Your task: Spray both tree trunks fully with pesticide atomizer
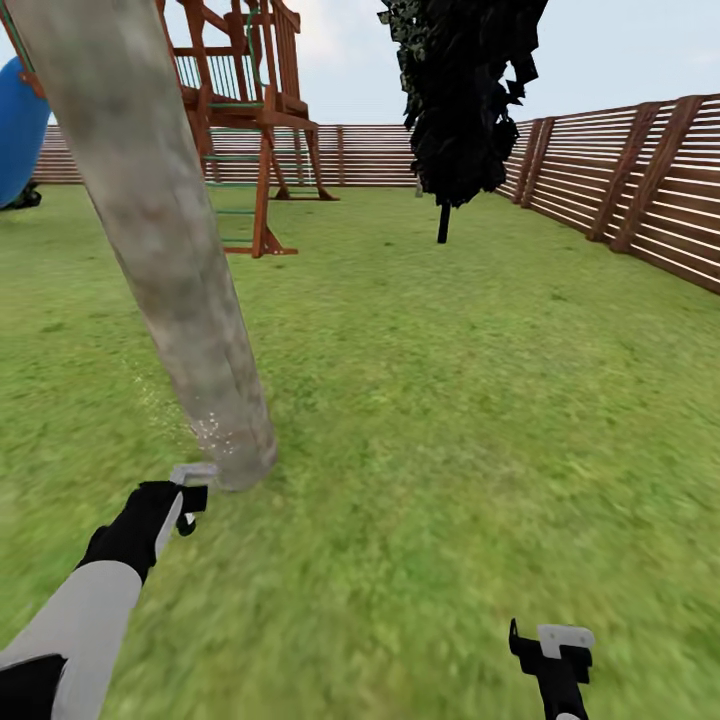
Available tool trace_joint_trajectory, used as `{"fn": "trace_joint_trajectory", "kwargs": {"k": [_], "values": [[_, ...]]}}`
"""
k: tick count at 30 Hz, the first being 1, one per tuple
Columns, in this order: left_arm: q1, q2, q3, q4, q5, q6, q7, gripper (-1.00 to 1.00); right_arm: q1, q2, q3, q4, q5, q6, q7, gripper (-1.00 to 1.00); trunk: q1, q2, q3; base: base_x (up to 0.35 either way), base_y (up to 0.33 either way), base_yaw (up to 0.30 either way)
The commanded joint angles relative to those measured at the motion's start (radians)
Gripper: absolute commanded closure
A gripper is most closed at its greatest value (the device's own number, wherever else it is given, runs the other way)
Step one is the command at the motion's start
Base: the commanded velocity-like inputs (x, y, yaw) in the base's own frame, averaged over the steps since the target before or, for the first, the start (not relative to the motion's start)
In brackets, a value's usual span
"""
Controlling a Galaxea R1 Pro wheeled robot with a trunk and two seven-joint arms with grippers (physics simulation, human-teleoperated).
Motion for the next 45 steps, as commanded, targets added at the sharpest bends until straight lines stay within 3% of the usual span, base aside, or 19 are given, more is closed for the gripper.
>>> {"fn": "trace_joint_trajectory", "kwargs": {"k": [1, 3, 4, 6, 7, 8, 9, 11, 13, 16, 18, 21, 23, 27, 29, 30, 32, 33, 45], "values": [[-0.035, -0.002, -0.006, -0.006, -0.001, 0.018, -0.001, 1.00, 0.000, 0.000, 0.000, 0.000, 0.000, -0.001, 0.000, -1.00, 0.000, 0.000, 0.000, 0.000, 0.000, 0.046], [-0.087, -0.003, -0.060, -0.010, -0.001, 0.071, -0.022, 1.00, 0.000, 0.000, 0.000, 0.000, 0.000, -0.001, 0.000, -1.00, 0.000, 0.000, 0.000, 0.000, 0.000, 0.014], [-0.123, -0.002, -0.097, -0.011, -0.001, 0.088, -0.072, 1.00, 0.000, -0.001, 0.000, 0.000, 0.000, -0.001, -0.001, -1.00, 0.000, 0.000, 0.000, 0.000, 0.000, 0.003], [-0.162, 0.011, -0.109, -0.010, -0.003, 0.094, -0.107, 1.00, 0.000, -0.001, 0.000, 0.000, 0.000, -0.001, -0.001, -1.00, 0.000, 0.000, 0.000, 0.000, 0.000, 0.001], [-0.177, 0.026, -0.111, -0.010, -0.005, 0.104, -0.115, 1.00, 0.000, -0.001, -0.001, -0.001, 0.000, -0.001, -0.001, -1.00, 0.000, 0.000, 0.000, 0.000, 0.000, 0.000], [-0.182, 0.068, -0.111, -0.010, -0.003, 0.118, -0.120, 1.00, 0.000, -0.002, -0.001, -0.001, 0.000, 0.000, -0.001, -1.00, 0.000, 0.000, 0.000, 0.000, 0.000, 0.000], [-0.184, 0.089, -0.111, -0.010, -0.004, 0.121, -0.133, 1.00, 0.000, -0.002, -0.001, -0.001, 0.000, 0.000, -0.001, -1.00, 0.000, 0.000, 0.000, 0.000, 0.000, 0.000], [-0.185, 0.097, -0.113, -0.011, -0.007, 0.123, -0.163, 1.00, 0.000, -0.002, -0.001, 0.000, 0.000, 0.000, -0.001, -1.00, 0.000, 0.000, 0.000, 0.000, 0.000, 0.000], [-0.200, 0.083, -0.113, -0.012, -0.005, 0.133, -0.172, 1.00, 0.000, -0.002, -0.001, -0.001, 0.000, 0.001, -0.001, -1.00, 0.000, 0.000, 0.000, 0.000, 0.000, 0.000], [-0.240, 0.080, -0.115, -0.012, -0.004, 0.197, -0.176, 1.00, 0.000, -0.002, -0.001, 0.000, 0.000, 0.001, -0.001, -1.00, 0.000, 0.000, 0.000, 0.000, 0.000, 0.000], [-0.255, 0.102, -0.115, -0.012, -0.006, 0.207, -0.180, 1.00, 0.000, -0.002, -0.001, 0.000, 0.000, 0.001, -0.001, -1.00, 0.000, 0.000, 0.000, 0.000, 0.000, 0.000], [-0.259, 0.175, -0.115, -0.012, -0.009, 0.209, -0.238, 1.00, 0.000, -0.002, -0.001, 0.000, 0.000, 0.001, -0.001, -1.00, 0.000, 0.000, 0.000, 0.000, 0.000, 0.000], [-0.259, 0.195, -0.115, -0.013, -0.010, 0.209, -0.261, 1.00, 0.000, -0.002, -0.001, 0.000, 0.000, 0.001, -0.001, -1.00, 0.000, 0.000, 0.000, 0.000, 0.000, 0.000], [-0.259, 0.193, -0.116, -0.030, -0.009, 0.219, -0.268, 1.00, 0.000, -0.002, 0.000, -0.001, 0.000, 0.001, -0.001, -1.00, 0.000, 0.000, 0.000, 0.000, 0.000, 0.000], [-0.259, 0.182, -0.123, -0.101, -0.007, 0.280, -0.268, 1.00, 0.000, -0.002, 0.000, 0.000, 0.000, 0.001, -0.001, -1.00, 0.000, 0.000, 0.000, 0.000, 0.000, 0.085], [-0.259, 0.172, -0.143, -0.131, -0.007, 0.315, -0.268, 1.00, 0.000, -0.002, 0.000, 0.000, 0.000, 0.001, -0.001, -1.00, 0.000, 0.000, 0.000, 0.000, 0.000, 0.188], [-0.258, 0.151, -0.231, -0.177, -0.002, 0.362, -0.268, 1.00, 0.000, -0.002, 0.000, -0.001, 0.000, 0.001, -0.001, -1.00, 0.000, 0.000, 0.000, 0.000, 0.000, 0.256], [-0.256, 0.151, -0.242, -0.181, 0.000, 0.366, -0.268, 1.00, 0.000, -0.002, 0.000, -0.001, 0.000, 0.001, -0.001, -1.00, 0.000, 0.000, 0.000, 0.000, 0.000, 0.203], [-0.228, 0.156, -0.247, -0.169, 0.002, 0.365, -0.268, 1.00, 0.000, -0.002, -0.001, -0.002, 0.000, 0.001, 0.001, -1.00, 0.000, 0.000, 0.000, 0.061, -0.152, 0.015]]}}
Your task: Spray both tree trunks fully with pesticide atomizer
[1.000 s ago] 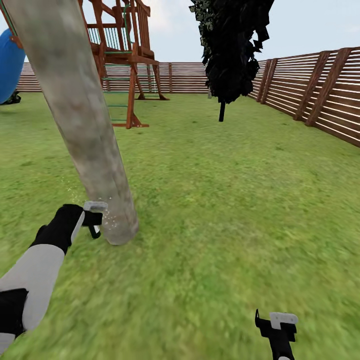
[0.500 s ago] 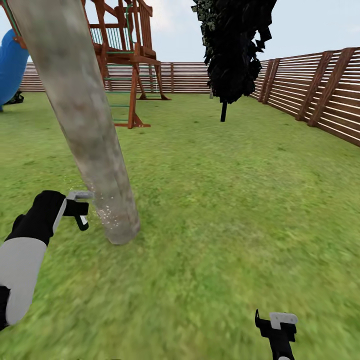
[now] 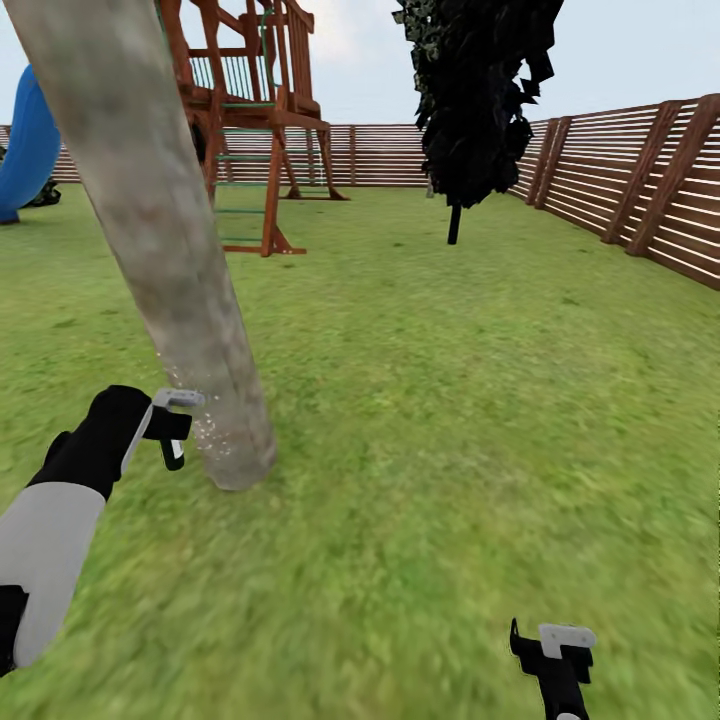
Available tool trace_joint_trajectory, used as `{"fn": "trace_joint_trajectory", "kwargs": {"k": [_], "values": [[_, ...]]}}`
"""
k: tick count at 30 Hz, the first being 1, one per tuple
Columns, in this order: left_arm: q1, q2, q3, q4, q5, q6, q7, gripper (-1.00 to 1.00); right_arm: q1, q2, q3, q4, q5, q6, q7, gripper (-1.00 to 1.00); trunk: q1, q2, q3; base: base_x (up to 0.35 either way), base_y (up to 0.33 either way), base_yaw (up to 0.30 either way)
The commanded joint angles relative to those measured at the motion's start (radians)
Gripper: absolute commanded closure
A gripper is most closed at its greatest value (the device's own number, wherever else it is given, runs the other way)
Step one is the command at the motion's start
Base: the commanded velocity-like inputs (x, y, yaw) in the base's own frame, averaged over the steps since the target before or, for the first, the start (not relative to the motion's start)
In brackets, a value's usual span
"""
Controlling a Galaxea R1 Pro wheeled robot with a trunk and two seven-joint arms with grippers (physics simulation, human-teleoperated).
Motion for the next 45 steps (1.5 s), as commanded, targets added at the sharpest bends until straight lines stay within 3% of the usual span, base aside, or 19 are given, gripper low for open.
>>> {"fn": "trace_joint_trajectory", "kwargs": {"k": [1, 15, 20, 22, 25, 27, 32, 45], "values": [[0.000, 0.000, 0.000, 0.000, -0.001, 0.000, 0.001, 1.00, 0.000, 0.000, 0.000, 0.000, 0.000, 0.000, 0.000, -1.00, 0.000, 0.000, 0.000, 0.167, -0.252, 0.000], [0.000, -0.001, 0.002, 0.000, -0.001, 0.001, 0.001, 1.00, 0.000, 0.000, 0.001, 0.001, 0.000, 0.000, -0.001, -1.00, 0.000, 0.000, 0.000, 0.087, -0.260, 0.000], [0.003, 0.006, 0.003, 0.001, -0.005, 0.001, 0.002, 1.00, 0.000, 0.000, 0.001, 0.001, 0.000, 0.000, -0.001, -1.00, 0.000, 0.000, 0.000, 0.000, -0.276, 0.223], [0.034, 0.010, 0.039, 0.001, -0.007, -0.004, 0.003, 1.00, 0.000, 0.000, 0.001, 0.001, 0.000, 0.000, -0.001, -1.00, 0.000, 0.000, 0.000, 0.000, -0.276, 0.276], [0.048, 0.012, 0.060, 0.003, -0.010, -0.009, 0.010, 1.00, 0.000, 0.000, 0.001, 0.001, 0.000, 0.000, -0.001, -1.00, 0.000, 0.000, 0.000, 0.054, -0.271, 0.277], [0.078, 0.003, 0.061, 0.002, -0.010, -0.011, 0.013, 1.00, 0.000, 0.000, 0.001, 0.001, 0.000, 0.000, -0.001, -1.00, 0.000, 0.000, 0.000, 0.203, -0.214, 0.271], [0.084, -0.014, 0.063, 0.001, -0.005, -0.012, 0.016, 1.00, 0.000, 0.000, 0.001, 0.000, 0.000, 0.000, -0.001, -1.00, 0.000, 0.000, 0.000, 0.234, -0.192, 0.060], [0.087, -0.013, 0.064, 0.008, -0.005, -0.013, 0.016, 1.00, 0.000, 0.000, 0.001, 0.001, 0.000, 0.000, -0.001, -1.00, 0.000, 0.000, 0.000, 0.058, -0.256, 0.078]]}}
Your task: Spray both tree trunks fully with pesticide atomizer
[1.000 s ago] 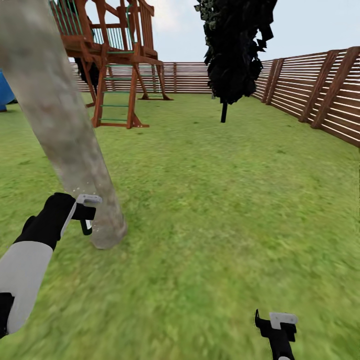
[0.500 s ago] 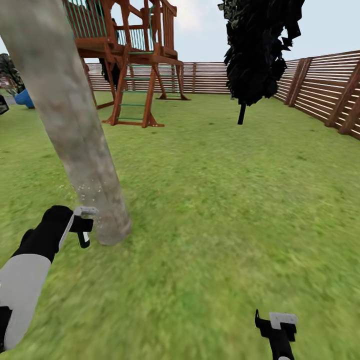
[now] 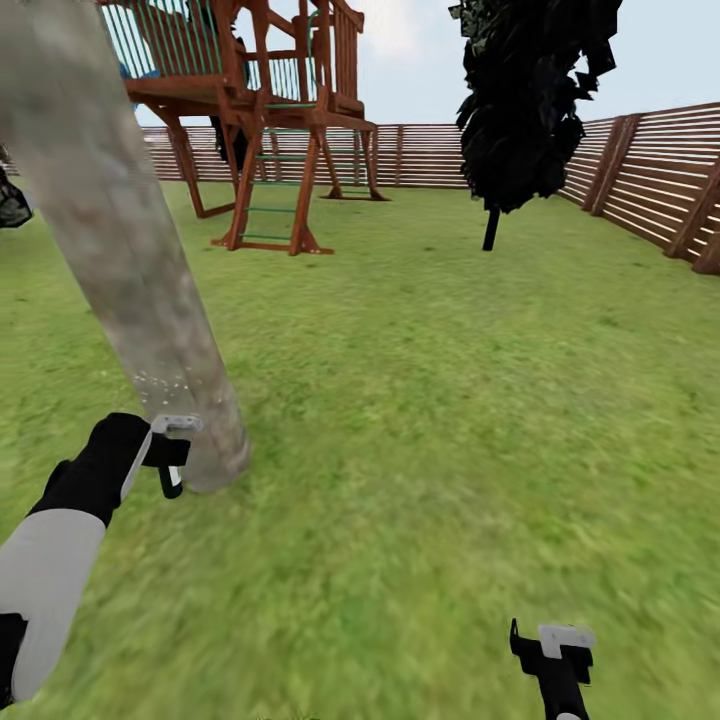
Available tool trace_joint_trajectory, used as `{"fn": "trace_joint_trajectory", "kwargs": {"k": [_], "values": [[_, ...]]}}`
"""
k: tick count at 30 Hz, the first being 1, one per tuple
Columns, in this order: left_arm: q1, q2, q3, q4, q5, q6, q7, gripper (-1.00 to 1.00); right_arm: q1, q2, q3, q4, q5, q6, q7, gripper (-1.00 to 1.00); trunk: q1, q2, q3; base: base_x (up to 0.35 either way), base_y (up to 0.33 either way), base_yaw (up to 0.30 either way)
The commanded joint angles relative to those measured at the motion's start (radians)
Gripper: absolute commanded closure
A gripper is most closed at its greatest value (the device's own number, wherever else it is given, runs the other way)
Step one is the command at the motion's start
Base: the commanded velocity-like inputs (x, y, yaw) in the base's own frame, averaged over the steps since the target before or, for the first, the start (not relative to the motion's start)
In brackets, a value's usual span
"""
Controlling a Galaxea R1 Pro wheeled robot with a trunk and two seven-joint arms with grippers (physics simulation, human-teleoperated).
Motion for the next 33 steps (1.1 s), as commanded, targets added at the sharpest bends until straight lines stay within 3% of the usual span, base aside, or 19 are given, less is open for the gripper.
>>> {"fn": "trace_joint_trajectory", "kwargs": {"k": [1, 8, 14, 16, 21, 29, 33], "values": [[0.013, 0.007, 0.002, 0.017, -0.001, -0.003, 0.000, 1.00, 0.000, 0.000, 0.000, 0.000, 0.000, 0.000, 0.000, -1.00, 0.000, 0.000, 0.000, 0.000, -0.276, 0.274], [0.029, -0.004, 0.011, 0.025, 0.002, -0.013, 0.002, 1.00, 0.000, 0.001, 0.000, 0.000, 0.000, 0.000, 0.001, -1.00, 0.000, 0.000, 0.000, 0.047, -0.275, 0.134], [0.029, 0.008, 0.017, 0.021, -0.002, -0.013, 0.002, 1.00, 0.000, 0.001, 0.000, 0.000, 0.000, 0.000, 0.000, -1.00, 0.000, 0.000, 0.000, 0.211, -0.206, 0.006], [0.034, 0.019, 0.020, 0.028, -0.005, -0.013, 0.007, 1.00, 0.000, 0.001, 0.000, 0.000, 0.000, 0.000, 0.000, -1.00, 0.000, 0.000, 0.000, 0.106, -0.040, 0.186], [0.078, 0.025, 0.072, 0.029, -0.008, -0.017, 0.018, 1.00, 0.000, 0.001, 0.000, 0.000, 0.000, 0.000, 0.001, -1.00, 0.000, 0.000, 0.000, 0.011, -0.003, 0.270], [0.086, 0.012, 0.072, 0.027, -0.007, -0.017, 0.018, 1.00, 0.000, 0.002, 0.000, 0.000, 0.000, 0.000, 0.001, -1.00, 0.000, 0.000, 0.000, 0.283, 0.000, 0.045], [0.095, 0.021, 0.075, 0.030, -0.009, -0.018, 0.018, 1.00, 0.000, 0.002, 0.000, 0.000, 0.000, 0.000, 0.001, -1.00, 0.000, 0.000, 0.000, 0.130, 0.000, 0.159]]}}
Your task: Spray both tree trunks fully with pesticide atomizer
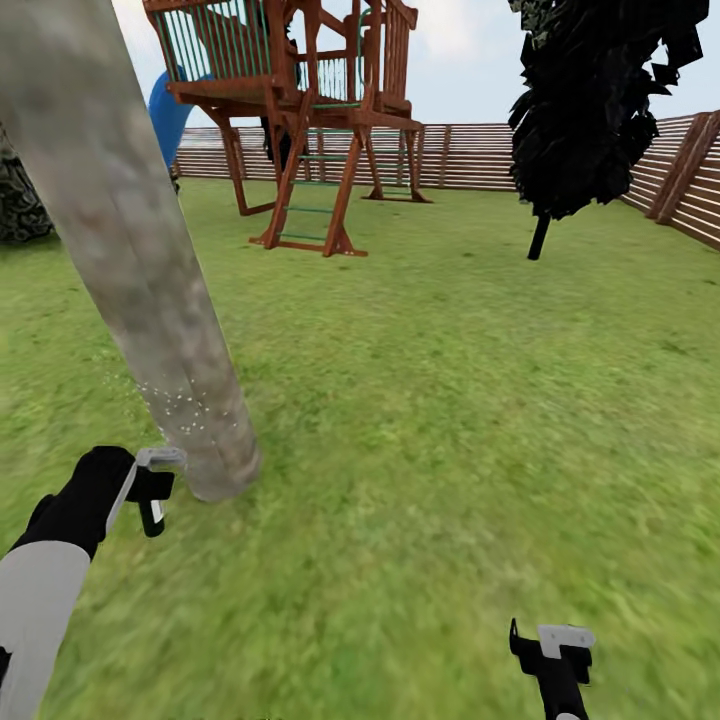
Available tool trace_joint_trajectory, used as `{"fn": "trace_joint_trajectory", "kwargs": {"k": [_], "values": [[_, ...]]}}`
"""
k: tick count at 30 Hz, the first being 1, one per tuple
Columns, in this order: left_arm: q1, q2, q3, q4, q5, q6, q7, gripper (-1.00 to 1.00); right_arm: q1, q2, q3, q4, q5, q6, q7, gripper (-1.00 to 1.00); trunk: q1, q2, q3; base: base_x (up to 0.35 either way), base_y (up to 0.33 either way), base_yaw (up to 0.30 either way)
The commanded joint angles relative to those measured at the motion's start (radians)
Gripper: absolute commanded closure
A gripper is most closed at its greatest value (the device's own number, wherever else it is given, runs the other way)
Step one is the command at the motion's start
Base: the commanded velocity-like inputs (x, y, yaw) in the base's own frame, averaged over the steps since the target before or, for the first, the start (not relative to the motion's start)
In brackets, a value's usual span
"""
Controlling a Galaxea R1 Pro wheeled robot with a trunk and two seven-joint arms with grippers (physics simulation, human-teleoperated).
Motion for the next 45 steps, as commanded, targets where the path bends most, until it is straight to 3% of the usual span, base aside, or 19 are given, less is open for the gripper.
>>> {"fn": "trace_joint_trajectory", "kwargs": {"k": [1, 2, 4, 6, 25, 28, 31, 32, 33, 35, 39, 45], "values": [[0.011, 0.001, 0.000, 0.000, 0.000, 0.000, 0.000, 1.00, 0.000, 0.000, 0.000, 0.000, 0.000, 0.000, 0.000, -1.00, 0.000, 0.000, 0.000, 0.014, 0.000, 0.263], [0.029, 0.000, -0.001, 0.000, 0.001, -0.007, 0.000, 1.00, 0.000, 0.000, 0.000, 0.000, 0.000, 0.000, 0.000, -1.00, 0.000, 0.000, 0.000, 0.006, 0.000, 0.271], [0.056, -0.011, -0.005, 0.000, 0.004, -0.105, 0.000, 1.00, 0.000, 0.000, 0.000, 0.000, 0.000, 0.001, 0.000, -1.00, 0.000, 0.000, 0.000, 0.001, 0.000, 0.271], [0.060, -0.015, 0.001, -0.002, 0.010, -0.128, 0.000, 1.00, 0.000, 0.000, 0.000, 0.000, 0.000, 0.001, 0.000, -1.00, 0.000, 0.000, 0.000, 0.003, 0.000, 0.133], [0.064, -0.016, 0.000, 0.002, 0.004, -0.134, 0.001, 1.00, 0.000, 0.000, 0.000, 0.000, 0.000, 0.001, 0.000, -1.00, 0.000, 0.000, 0.000, 0.044, -0.243, 0.003], [0.102, -0.010, 0.005, 0.004, 0.003, -0.134, 0.001, 1.00, 0.000, 0.000, 0.000, 0.000, 0.000, 0.002, 0.000, -1.00, 0.000, 0.000, 0.000, 0.026, -0.275, 0.081], [0.106, -0.010, 0.006, 0.004, 0.001, -0.135, 0.002, 1.00, 0.000, 0.000, 0.001, 0.001, 0.000, 0.002, 0.000, -1.00, 0.000, 0.000, 0.000, 0.146, -0.261, 0.262], [0.106, -0.014, 0.008, -0.001, 0.001, -0.136, 0.009, 1.00, 0.000, 0.000, 0.001, 0.002, 0.000, 0.002, 0.000, -1.00, 0.000, 0.000, 0.000, 0.182, -0.241, 0.277], [0.107, -0.020, 0.005, -0.005, 0.002, -0.136, 0.075, 1.00, 0.000, 0.000, 0.000, 0.001, 0.000, 0.002, 0.000, -1.00, 0.000, 0.000, 0.000, 0.185, -0.239, 0.099], [0.107, -0.026, 0.005, -0.002, 0.011, -0.140, 0.129, 1.00, 0.000, 0.000, 0.000, 0.001, 0.000, 0.002, 0.000, -1.00, 0.000, 0.000, 0.000, 0.185, -0.239, 0.036], [0.110, -0.053, 0.009, 0.006, 0.014, -0.148, 0.147, 1.00, 0.000, -0.001, 0.000, 0.001, 0.000, 0.001, 0.000, -1.00, 0.000, 0.000, 0.000, 0.185, -0.239, 0.005], [0.123, -0.056, 0.009, 0.025, 0.014, -0.148, 0.145, 1.00, 0.000, 0.000, 0.001, 0.000, 0.000, 0.002, 0.000, -1.00, 0.000, 0.000, 0.000, 0.173, -0.238, 0.133]]}}
